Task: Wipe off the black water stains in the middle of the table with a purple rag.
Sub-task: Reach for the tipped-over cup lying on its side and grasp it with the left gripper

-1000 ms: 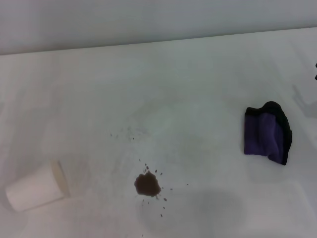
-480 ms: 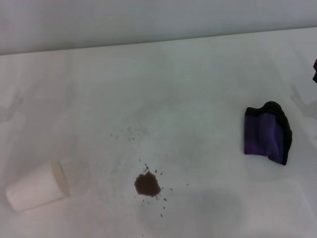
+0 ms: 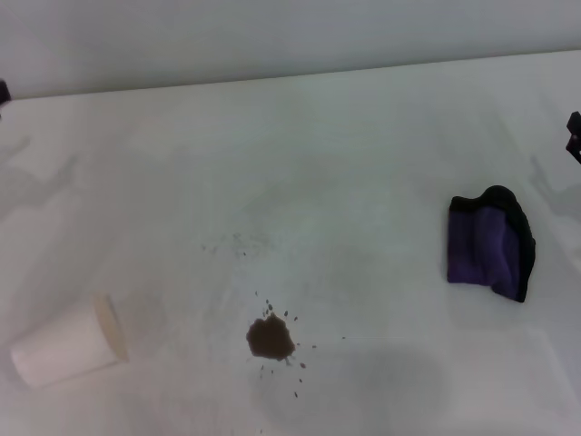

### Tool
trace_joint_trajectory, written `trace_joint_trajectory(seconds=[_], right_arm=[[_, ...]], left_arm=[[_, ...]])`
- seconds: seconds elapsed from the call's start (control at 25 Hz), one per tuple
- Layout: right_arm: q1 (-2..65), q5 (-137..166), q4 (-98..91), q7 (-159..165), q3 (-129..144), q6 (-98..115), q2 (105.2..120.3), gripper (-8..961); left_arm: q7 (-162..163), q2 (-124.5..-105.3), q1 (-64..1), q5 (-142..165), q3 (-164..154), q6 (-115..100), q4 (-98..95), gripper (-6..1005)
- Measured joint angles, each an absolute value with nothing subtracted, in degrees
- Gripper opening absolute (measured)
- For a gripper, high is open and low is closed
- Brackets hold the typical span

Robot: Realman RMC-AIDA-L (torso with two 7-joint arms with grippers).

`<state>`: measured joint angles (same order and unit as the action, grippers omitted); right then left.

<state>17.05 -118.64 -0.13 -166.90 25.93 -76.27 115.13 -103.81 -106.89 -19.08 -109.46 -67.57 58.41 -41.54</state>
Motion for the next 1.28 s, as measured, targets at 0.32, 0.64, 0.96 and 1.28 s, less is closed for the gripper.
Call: trace_joint_trajectory(seconds=[0.32, 0.64, 0.96, 1.28], right_arm=[[17.63, -118.55, 1.04, -166.82, 25.98, -76.14, 115.21, 865], [18.20, -117.92, 2.27, -166.31, 26.02, -76.43, 115.32, 865], [18.22, -117.60, 4.05, -166.11, 26.02, -77.39, 115.31, 865], [18.18, -117.49, 5.31, -166.11, 26.01, -77.82, 115.31, 864]], left_arm=[[-82.77, -104.17, -22.20, -75.96, -56.02, 78.53, -56.44, 879], [-78.02, -104.72, -27.27, -55.83, -47.06, 100.52, -68.61, 876], [-78.41, -107.56, -28.05, -46.27, -47.05, 105.07, -69.18, 877], [-82.57, -111.32, -27.22, -42.03, -48.24, 105.88, -69.59, 878]])
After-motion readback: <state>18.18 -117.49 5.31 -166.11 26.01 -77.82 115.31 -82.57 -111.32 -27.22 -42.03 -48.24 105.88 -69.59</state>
